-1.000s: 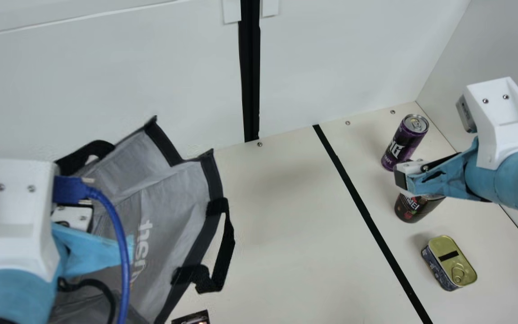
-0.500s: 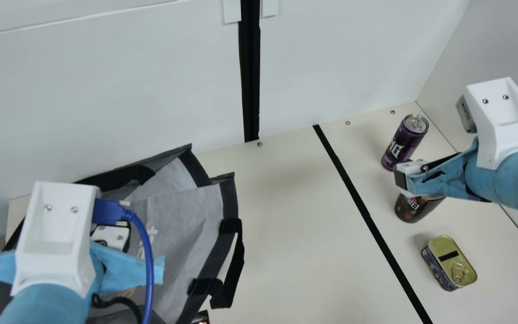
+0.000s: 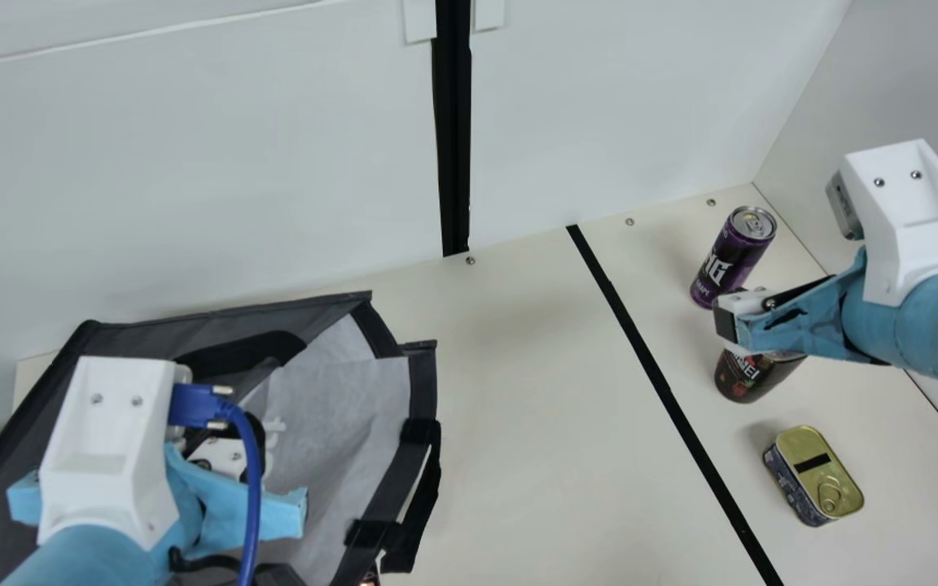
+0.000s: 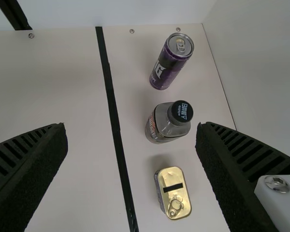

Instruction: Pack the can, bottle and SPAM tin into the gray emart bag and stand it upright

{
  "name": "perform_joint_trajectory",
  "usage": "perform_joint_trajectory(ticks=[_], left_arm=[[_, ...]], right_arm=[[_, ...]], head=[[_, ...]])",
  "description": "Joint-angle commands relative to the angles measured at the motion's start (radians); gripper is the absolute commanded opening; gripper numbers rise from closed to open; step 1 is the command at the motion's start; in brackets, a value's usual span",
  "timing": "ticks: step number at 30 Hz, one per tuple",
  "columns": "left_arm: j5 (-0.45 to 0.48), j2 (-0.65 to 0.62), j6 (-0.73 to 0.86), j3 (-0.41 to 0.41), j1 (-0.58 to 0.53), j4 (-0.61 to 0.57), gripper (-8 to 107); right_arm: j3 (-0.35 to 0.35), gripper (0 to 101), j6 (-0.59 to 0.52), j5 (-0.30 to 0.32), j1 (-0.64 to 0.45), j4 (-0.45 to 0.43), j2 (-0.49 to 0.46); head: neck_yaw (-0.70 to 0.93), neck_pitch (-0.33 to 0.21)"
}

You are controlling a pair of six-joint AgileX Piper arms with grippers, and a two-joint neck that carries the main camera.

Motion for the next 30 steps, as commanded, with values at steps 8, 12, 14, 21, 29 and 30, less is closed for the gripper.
perform_joint_trajectory(ticks=[8,12,14,21,29,30], left_arm=[[-0.068,-0.009,0.115,0.055,0.084,-0.260,-8],[-0.092,-0.010,0.171,0.074,0.124,-0.354,-8],[-0.101,-0.010,0.199,0.081,0.143,-0.398,-8],[-0.123,-0.009,0.301,0.099,0.207,-0.546,-8],[-0.127,-0.005,0.423,0.114,0.269,-0.706,-8],[-0.126,-0.004,0.436,0.115,0.274,-0.722,-8]], right_arm=[[0.000,95,0.000,0.000,0.000,0.000,0.000],[0.000,95,0.000,0.000,0.000,0.000,0.000],[0.000,95,0.000,0.000,0.000,0.000,0.000],[0.000,95,0.000,0.000,0.000,0.000,0.000],[0.000,95,0.000,0.000,0.000,0.000,0.000],[0.000,95,0.000,0.000,0.000,0.000,0.000]], head=[[-0.002,-0.023],[-0.002,-0.023],[-0.002,-0.023],[-0.002,-0.023],[-0.002,-0.023],[-0.002,-0.023]])
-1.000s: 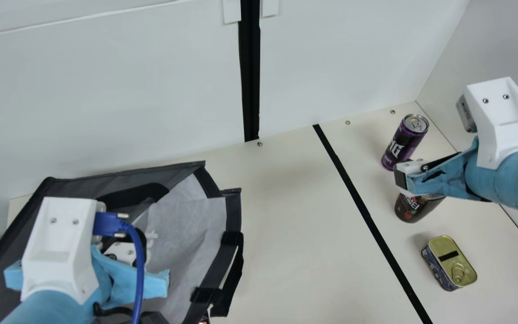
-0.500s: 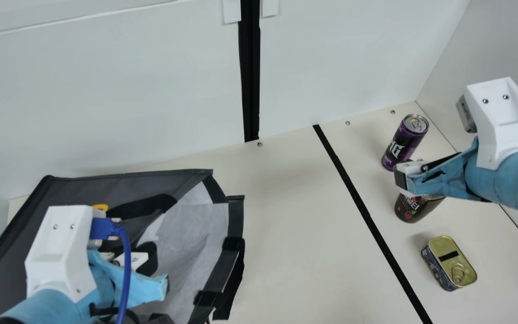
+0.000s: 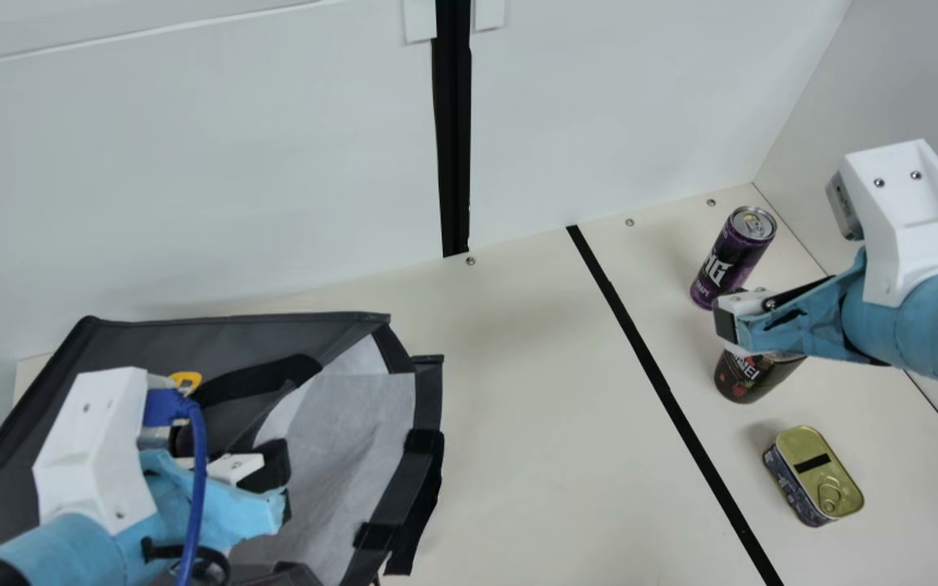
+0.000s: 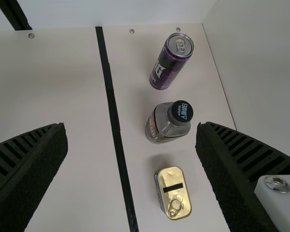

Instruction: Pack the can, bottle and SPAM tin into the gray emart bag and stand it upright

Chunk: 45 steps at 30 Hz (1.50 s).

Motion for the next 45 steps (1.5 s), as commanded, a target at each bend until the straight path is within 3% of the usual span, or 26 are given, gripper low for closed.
perform_joint_trajectory(ticks=[1,20,45], left_arm=[[0.003,0.004,0.036,0.002,0.012,-0.052,-8],[0.042,0.026,0.236,-0.004,0.113,-0.281,-8],[0.053,0.065,0.308,-0.033,0.166,-0.307,-8]], right_arm=[[0.000,95,0.000,0.000,0.000,0.000,0.000],[0.000,95,0.000,0.000,0.000,0.000,0.000],[0.000,95,0.000,0.000,0.000,0.000,0.000]], head=[[-0.001,-0.023],[-0.001,-0.023],[-0.001,-0.023]])
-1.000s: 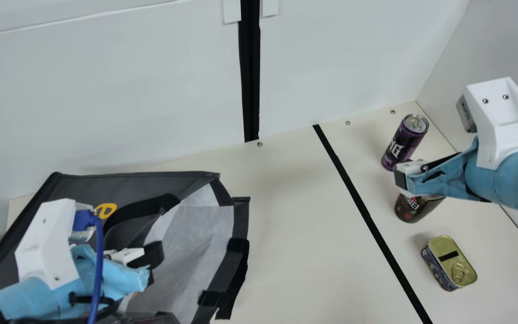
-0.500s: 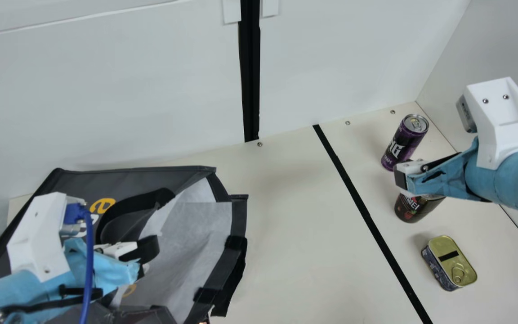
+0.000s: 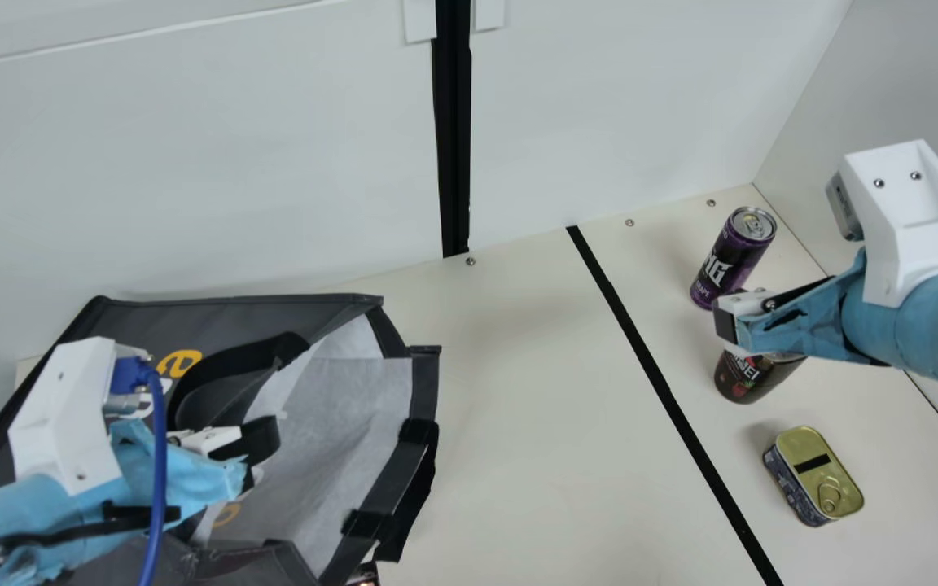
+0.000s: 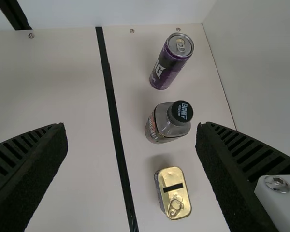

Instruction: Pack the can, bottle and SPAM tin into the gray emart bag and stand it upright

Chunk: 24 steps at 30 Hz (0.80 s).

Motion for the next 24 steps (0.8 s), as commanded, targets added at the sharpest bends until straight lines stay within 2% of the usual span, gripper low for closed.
perform_joint_trajectory(ticks=[1,24], left_arm=[[0.000,0.000,0.000,0.000,0.000,0.000,-8],[0.001,0.000,0.000,0.000,0.000,0.000,-8]], right_arm=[[0.000,95,0.000,0.000,0.000,0.000,0.000],[0.000,95,0.000,0.000,0.000,0.000,0.000]], head=[[-0.001,-0.023],[-0.001,-0.023]])
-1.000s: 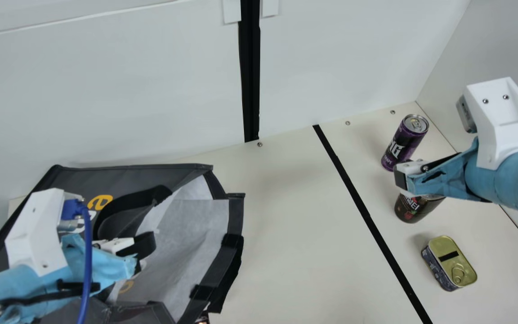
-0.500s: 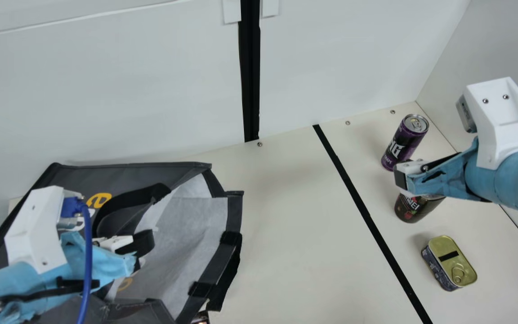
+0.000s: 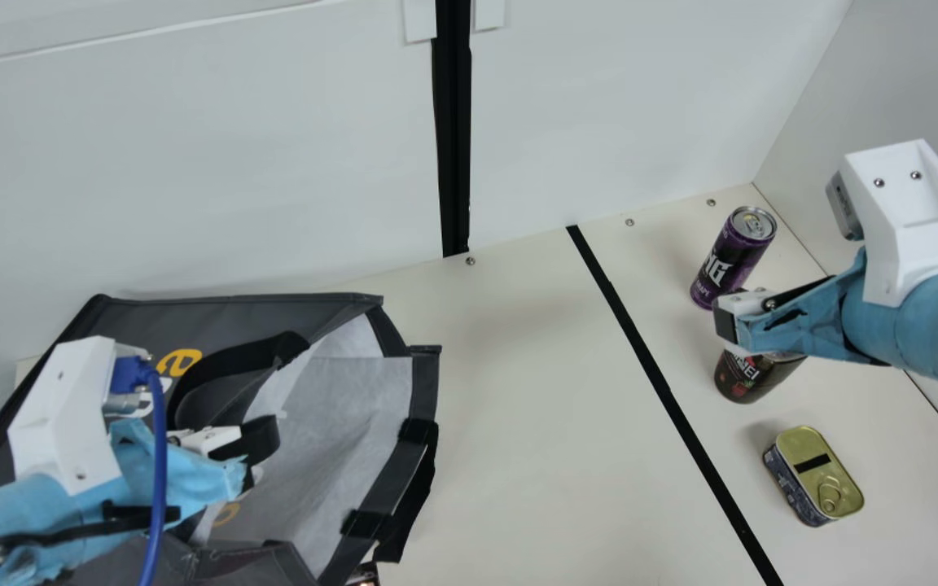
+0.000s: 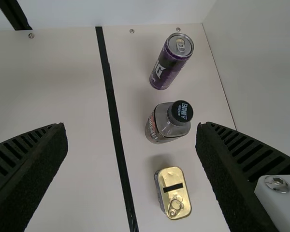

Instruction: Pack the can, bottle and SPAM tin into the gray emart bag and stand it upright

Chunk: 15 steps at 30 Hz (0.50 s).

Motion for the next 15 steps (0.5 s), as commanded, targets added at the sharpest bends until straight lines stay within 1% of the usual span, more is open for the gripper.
perform_joint_trajectory(ticks=[1,5,6,8,15], left_arm=[[0.000,0.000,0.000,0.000,0.000,0.000,-8],[0.000,0.000,0.000,0.000,0.000,0.000,-8],[0.000,0.000,0.000,0.000,0.000,0.000,-8],[0.000,0.000,0.000,0.000,0.000,0.000,-8],[0.000,0.000,0.000,0.000,0.000,0.000,-8]], right_arm=[[0.000,95,0.000,0.000,0.000,0.000,0.000],[0.000,95,0.000,0.000,0.000,0.000,0.000],[0.014,95,0.008,-0.001,0.009,-0.007,-0.013],[0.013,95,0.013,-0.002,0.014,-0.012,-0.011],[-0.009,95,0.075,0.000,0.062,-0.070,0.010]], head=[[-0.002,-0.023],[-0.002,-0.023],[-0.002,-0.023],[-0.002,-0.023],[-0.002,-0.023]])
